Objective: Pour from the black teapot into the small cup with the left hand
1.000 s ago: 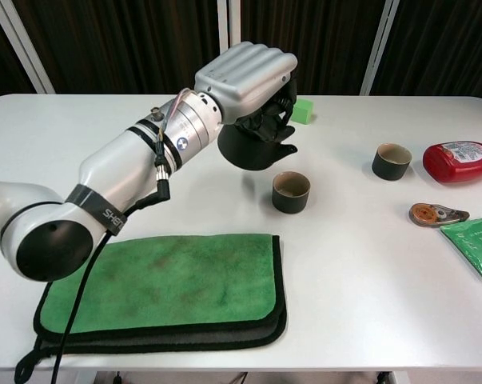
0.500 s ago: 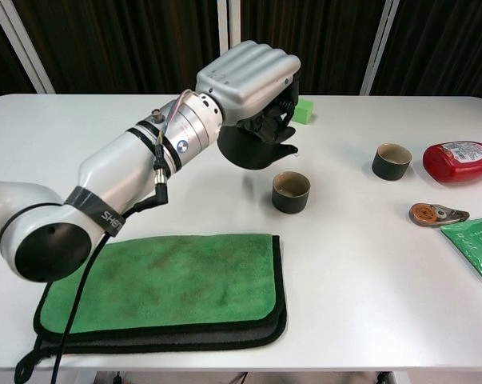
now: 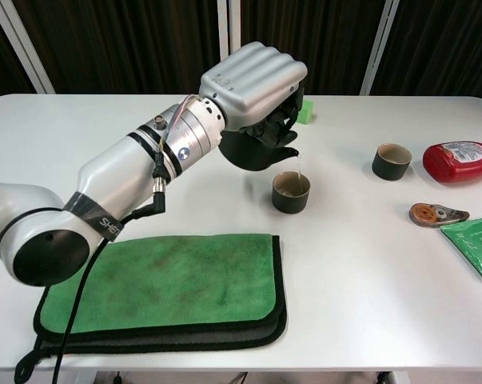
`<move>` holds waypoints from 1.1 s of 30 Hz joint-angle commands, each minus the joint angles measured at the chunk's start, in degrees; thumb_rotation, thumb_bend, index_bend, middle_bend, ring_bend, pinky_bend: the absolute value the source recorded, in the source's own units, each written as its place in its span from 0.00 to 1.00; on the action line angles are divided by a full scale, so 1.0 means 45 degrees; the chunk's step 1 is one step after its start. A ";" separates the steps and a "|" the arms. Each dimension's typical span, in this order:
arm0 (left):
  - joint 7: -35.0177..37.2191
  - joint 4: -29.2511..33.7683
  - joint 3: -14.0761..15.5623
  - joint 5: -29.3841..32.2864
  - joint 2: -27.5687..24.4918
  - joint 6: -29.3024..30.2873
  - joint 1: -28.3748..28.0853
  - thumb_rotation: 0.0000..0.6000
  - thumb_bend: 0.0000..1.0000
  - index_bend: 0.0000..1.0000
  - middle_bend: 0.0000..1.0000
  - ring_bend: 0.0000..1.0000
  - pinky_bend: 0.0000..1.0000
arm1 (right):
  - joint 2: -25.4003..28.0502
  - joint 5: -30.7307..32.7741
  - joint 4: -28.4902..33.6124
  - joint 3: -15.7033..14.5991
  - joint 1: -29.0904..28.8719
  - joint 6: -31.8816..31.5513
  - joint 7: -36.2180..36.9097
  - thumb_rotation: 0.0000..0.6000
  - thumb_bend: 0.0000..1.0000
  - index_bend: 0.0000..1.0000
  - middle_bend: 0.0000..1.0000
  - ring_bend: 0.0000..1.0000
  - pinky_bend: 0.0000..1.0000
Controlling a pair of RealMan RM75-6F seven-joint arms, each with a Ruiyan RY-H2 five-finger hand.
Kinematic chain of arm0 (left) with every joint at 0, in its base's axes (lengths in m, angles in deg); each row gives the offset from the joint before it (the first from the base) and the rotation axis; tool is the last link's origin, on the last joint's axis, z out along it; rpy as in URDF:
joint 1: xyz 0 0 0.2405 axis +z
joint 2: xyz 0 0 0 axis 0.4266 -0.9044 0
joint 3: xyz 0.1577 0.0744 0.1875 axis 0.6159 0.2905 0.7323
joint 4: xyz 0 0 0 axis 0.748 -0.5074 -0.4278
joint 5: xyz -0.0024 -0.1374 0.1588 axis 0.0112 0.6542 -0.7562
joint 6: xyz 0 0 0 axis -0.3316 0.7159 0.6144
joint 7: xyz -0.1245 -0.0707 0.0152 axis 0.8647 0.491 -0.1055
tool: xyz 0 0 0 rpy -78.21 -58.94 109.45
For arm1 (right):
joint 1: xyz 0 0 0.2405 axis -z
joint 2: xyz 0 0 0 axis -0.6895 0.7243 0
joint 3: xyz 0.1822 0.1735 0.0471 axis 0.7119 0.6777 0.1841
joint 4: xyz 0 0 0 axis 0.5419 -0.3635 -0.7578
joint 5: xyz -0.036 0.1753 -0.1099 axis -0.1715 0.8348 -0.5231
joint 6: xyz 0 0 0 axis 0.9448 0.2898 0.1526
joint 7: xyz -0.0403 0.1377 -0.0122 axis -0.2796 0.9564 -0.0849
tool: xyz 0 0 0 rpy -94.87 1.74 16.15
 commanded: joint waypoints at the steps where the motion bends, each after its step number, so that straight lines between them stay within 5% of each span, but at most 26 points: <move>1: 0.0006 -0.0018 -0.0008 -0.0007 0.0020 -0.0005 -0.0002 1.00 0.49 1.00 1.00 1.00 0.41 | 0.0002 0.0000 -0.0001 0.0001 -0.0002 0.0002 0.0018 1.00 0.36 0.00 0.00 0.00 0.00; 33: -0.0143 -0.0301 0.0054 -0.0254 0.0101 0.0034 -0.0031 1.00 0.49 1.00 1.00 1.00 0.41 | -0.0005 -0.0010 0.0015 0.0003 0.0007 -0.0031 0.0026 1.00 0.36 0.00 0.00 0.00 0.00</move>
